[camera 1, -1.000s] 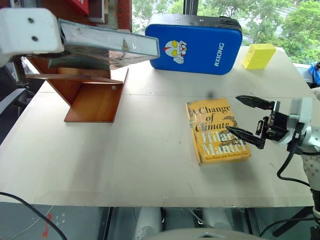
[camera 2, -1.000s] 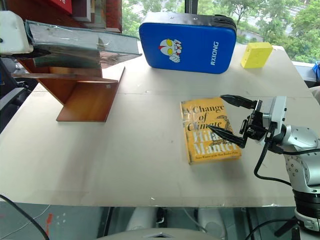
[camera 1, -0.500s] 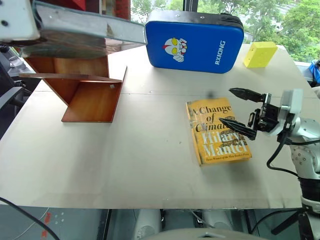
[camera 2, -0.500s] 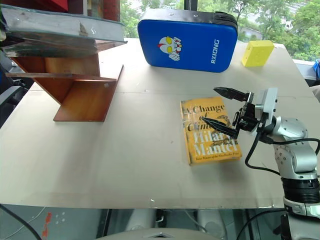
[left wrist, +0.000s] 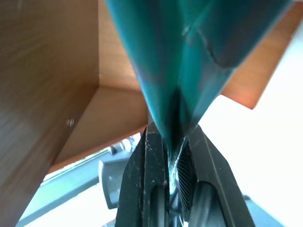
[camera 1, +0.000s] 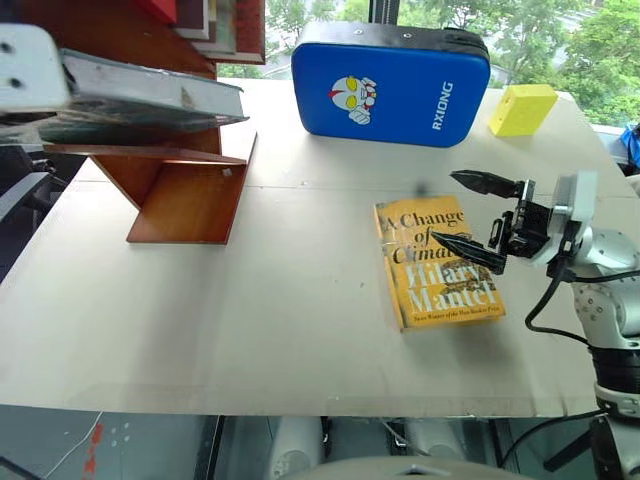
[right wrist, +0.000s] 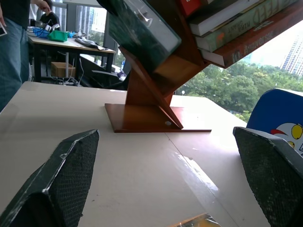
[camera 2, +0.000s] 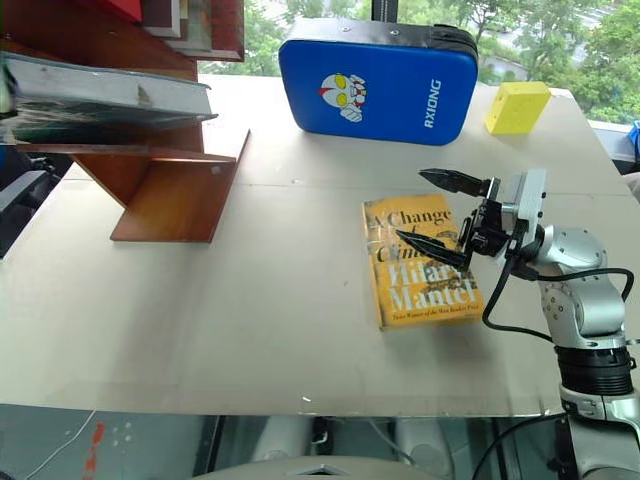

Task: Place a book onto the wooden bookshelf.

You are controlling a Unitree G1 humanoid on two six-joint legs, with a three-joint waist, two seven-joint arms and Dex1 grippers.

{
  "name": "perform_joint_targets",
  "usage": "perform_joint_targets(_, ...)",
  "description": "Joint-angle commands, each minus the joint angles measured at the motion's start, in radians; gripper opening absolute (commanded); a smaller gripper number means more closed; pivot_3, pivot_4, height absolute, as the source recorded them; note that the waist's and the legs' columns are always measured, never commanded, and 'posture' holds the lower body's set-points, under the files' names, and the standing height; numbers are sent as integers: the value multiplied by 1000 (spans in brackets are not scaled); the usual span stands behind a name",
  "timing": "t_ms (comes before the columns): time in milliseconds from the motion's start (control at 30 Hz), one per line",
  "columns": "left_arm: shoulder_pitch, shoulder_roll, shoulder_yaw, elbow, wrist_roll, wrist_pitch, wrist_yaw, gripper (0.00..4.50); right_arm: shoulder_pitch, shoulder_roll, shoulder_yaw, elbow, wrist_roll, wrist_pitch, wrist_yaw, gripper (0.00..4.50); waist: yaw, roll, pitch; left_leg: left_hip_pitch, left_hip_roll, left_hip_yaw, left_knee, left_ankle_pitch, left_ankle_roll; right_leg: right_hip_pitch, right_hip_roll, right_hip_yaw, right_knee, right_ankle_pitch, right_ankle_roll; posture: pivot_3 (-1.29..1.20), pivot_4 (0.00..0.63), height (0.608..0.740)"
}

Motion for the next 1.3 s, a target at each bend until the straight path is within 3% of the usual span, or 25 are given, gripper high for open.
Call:
perform_joint_targets(33, -77, -99, -99, 33, 62, -2, 49, 797, 8, -21, -39, -63, 17, 6, -20, 4500, 13, 3, -2, 0, 1, 0, 0, 0, 0, 0, 1, -1, 0, 0, 0, 0, 150, 740)
perform_joint_targets(67, -98, -127, -115, 48, 69, -6, 47, 959, 13, -25, -42, -69, 17, 9, -23, 4500, 16, 3, -2, 1, 2, 0, 1, 0, 0, 2, 2, 0, 0, 0, 0, 0, 150, 740)
perform_joint_targets(200, -129, -171, -121, 81, 79, -46, 44, 2910, 34, -38, -56, -80, 26, 13, -26, 4500, 20, -4, -1, 0, 4, 0, 3, 0, -1, 1, 5, 1, 0, 1, -1, 0, 150, 740)
perform_joint_targets(300, -84, -160, -25, 56, -1, -21, 17, 4279, 41, -49, -69, -70, 33, 11, -15, 4500, 15, -5, -1, -3, 4, 2, 4, 0, -1, -1, 4, 5, -1, 2, -2, 0, 150, 740)
perform_joint_targets(333, -52, -155, 28, 46, -28, -9, 10, 4455, 43, -53, -73, -61, 33, 8, -7, 4500, 13, -5, -1, -4, 4, 2, 4, 0, -1, -3, 4, 5, -2, 2, -2, 0, 150, 740)
perform_joint_targets(400, 58, -167, 194, -10, -129, 67, -85, 4455, 48, -59, -76, -46, 32, 0, 9, 4500, 2, -5, -1, -8, 5, 1, 4, 2, -4, -6, 3, 5, -2, 2, -1, 0, 150, 740)
perform_joint_targets(533, 246, -206, 448, -113, -182, 168, -150, 4455, 45, -61, -78, -12, 35, -11, 46, 4500, -5, -5, -1, -11, 6, 1, 3, 2, -4, -9, 3, 2, -2, 1, -1, 0, 150, 740)
perform_joint_targets(633, 272, -273, 586, -255, -365, 436, -153, 4455, 34, -61, -74, 16, 34, -20, 73, 4500, -1, -5, -1, -11, 6, 2, 4, 2, -4, -8, 3, -1, -1, 1, -1, 0, 150, 740)
perform_joint_targets(733, 214, -365, 684, -407, -641, 788, -104, 4455, 33, -64, -79, 29, 35, -24, 90, 4500, 2, -5, -1, -10, 7, 0, 6, 2, -4, -4, 3, -2, -1, 1, -1, 0, 150, 740)
perform_joint_targets(833, 235, -468, 739, -535, -813, 969, -39, 4455, 45, -72, -94, 29, 32, -29, 92, 4500, 1, -4, -2, -9, 6, -7, 9, 2, -4, -1, 3, -2, 0, 1, -1, 0, 150, 740)
perform_joint_targets(967, 300, -738, 627, -693, -867, 926, 181, 3497, 68, -99, -127, -21, 49, 5, 55, 4500, 2, -4, -2, -4, 6, -9, 10, 2, -4, 4, 3, -2, 0, 1, -1, 0, 150, 740)
perform_joint_targets(1000, 310, -801, 587, -704, -840, 879, 247, 3037, 77, -106, -136, -33, 55, 12, 50, 4500, 3, -4, -2, 0, 5, -10, 9, 2, -4, 8, 3, -2, -1, 1, -1, 0, 150, 740)
perform_joint_targets(1067, 333, -949, 443, -699, -717, 712, 410, 2219, 101, -123, -164, -65, 66, 33, 30, 4500, 3, -5, -2, 0, 5, -11, 9, 2, -4, 9, 3, -2, 0, 2, -1, 0, 150, 740)
perform_joint_targets(1100, 344, -1020, 357, -675, -618, 588, 501, 2108, 116, -130, -180, -83, 76, 45, 16, 4500, 8, -1, -5, 0, 5, -12, 9, 2, -4, 10, 4, -3, -2, 2, -2, 0, 150, 740)
perform_joint_targets(1233, 377, -1249, 74, -498, -316, 197, 763, 69, 173, -151, -230, -144, 99, 82, -35, 4500, 25, -1, -6, 2, 2, -11, 10, 0, 0, 13, 2, 0, -3, 2, -2, 0, 150, 740)
perform_joint_targets(1300, 375, -1313, -12, -382, -216, 36, 837, 69, 193, -159, -246, -170, 105, 99, -56, 4500, 26, 0, -7, 2, 1, -11, 9, 0, 0, 13, 2, 0, -3, 2, -2, 0, 150, 740)
